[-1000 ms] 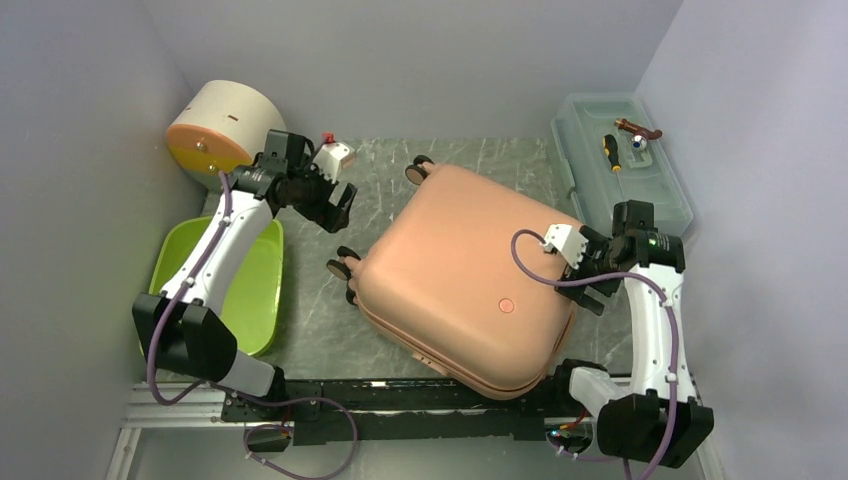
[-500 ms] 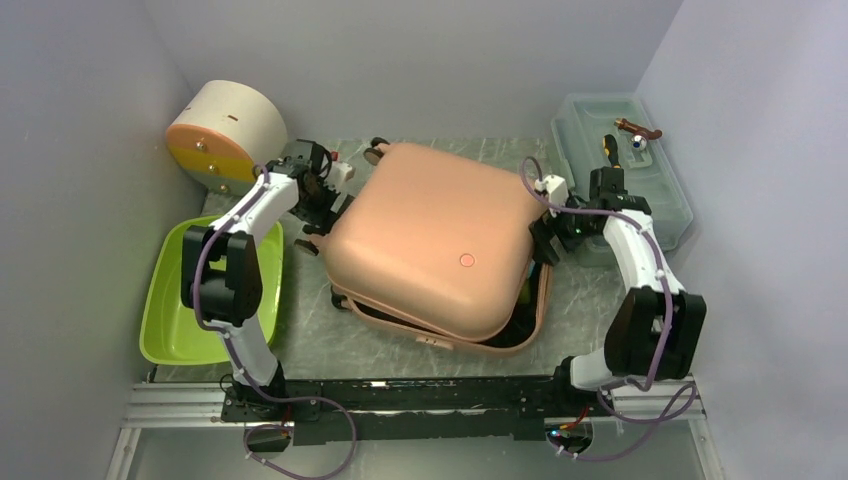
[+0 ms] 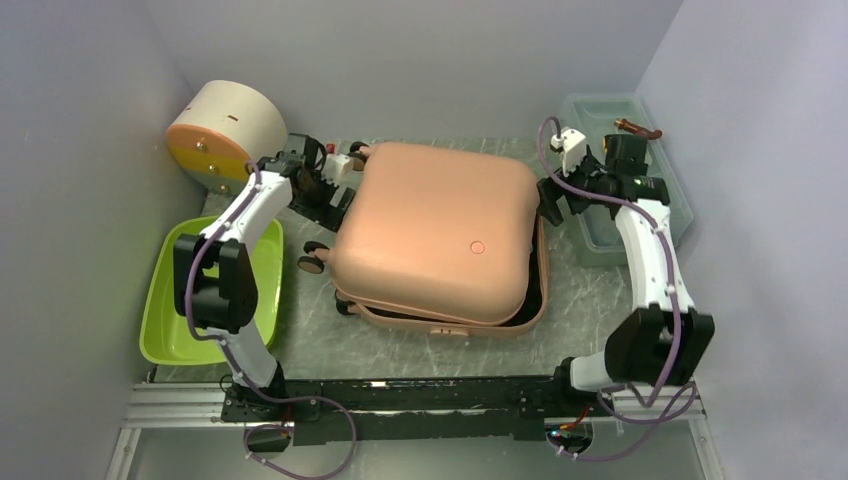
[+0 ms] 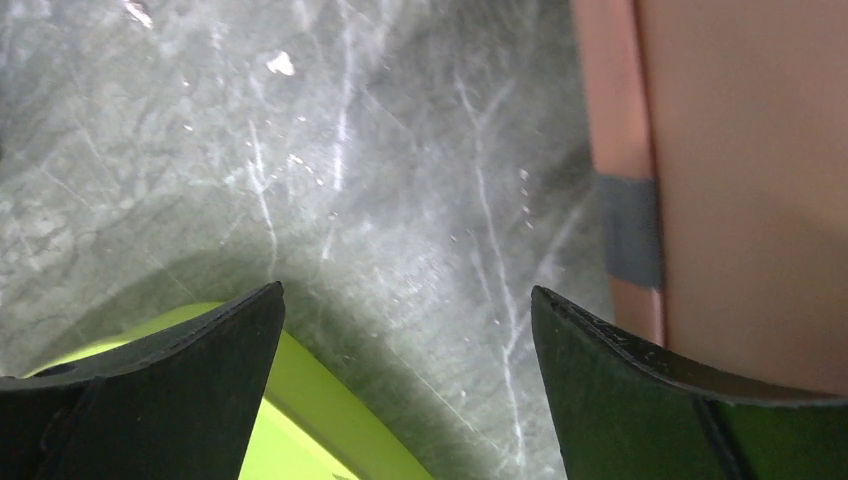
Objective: Open, take out, and arrange the luggage
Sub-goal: Adjust the luggage at the center of the board.
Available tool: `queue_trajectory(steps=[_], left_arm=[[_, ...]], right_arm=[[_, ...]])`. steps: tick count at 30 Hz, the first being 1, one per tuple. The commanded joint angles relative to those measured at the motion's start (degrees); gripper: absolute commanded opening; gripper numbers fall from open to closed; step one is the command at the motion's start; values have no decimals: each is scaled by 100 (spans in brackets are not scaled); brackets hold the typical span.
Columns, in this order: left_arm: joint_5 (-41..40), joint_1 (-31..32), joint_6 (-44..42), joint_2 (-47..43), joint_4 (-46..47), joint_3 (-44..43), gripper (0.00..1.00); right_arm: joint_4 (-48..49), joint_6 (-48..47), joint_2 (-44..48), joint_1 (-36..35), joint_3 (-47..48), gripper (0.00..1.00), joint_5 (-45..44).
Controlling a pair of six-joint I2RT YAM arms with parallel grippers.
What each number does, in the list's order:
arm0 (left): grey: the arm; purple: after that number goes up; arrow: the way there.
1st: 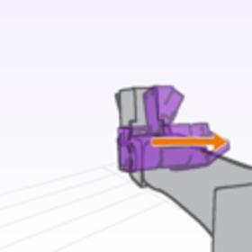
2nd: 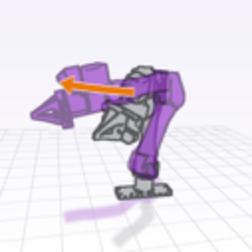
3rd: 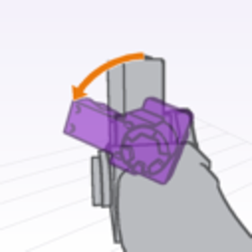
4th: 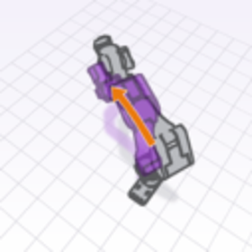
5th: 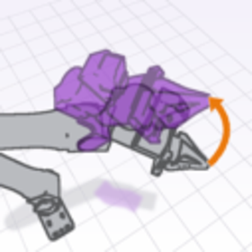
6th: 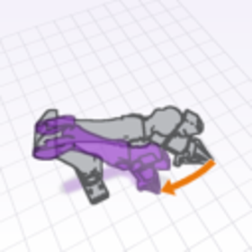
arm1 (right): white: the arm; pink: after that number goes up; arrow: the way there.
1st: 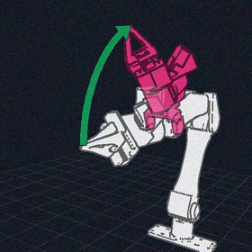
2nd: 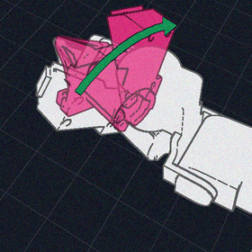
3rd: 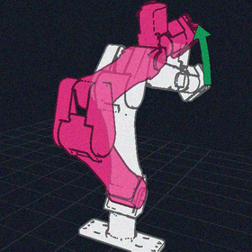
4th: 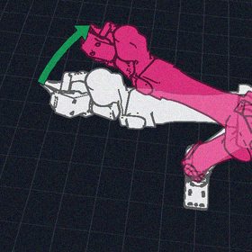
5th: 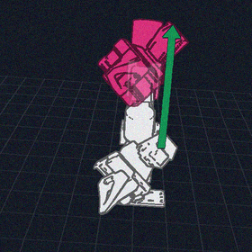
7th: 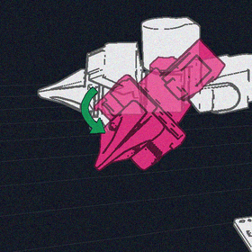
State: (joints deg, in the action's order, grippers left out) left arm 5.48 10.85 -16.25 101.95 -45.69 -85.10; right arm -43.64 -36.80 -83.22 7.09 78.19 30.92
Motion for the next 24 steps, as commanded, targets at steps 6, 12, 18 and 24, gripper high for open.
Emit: queue_trajectory(steps=[6, 12, 18, 24], left_arm=[[1372, 176, 61, -790, -502, 444, 99], [1920, 251, 197, -789, -473, 574, 99], [2152, 485, 338, -534, -229, 636, 99], [2374, 558, 599, -90, -37, 279, 99]], right_arm=[[-803, -33, 608, 163, -665, 98, 24], [-529, 330, -16, 222, -935, 80, 555], [-315, 726, -682, 218, -744, 59, 844], [-29, 1103, -1240, 134, -435, 41, 804]])
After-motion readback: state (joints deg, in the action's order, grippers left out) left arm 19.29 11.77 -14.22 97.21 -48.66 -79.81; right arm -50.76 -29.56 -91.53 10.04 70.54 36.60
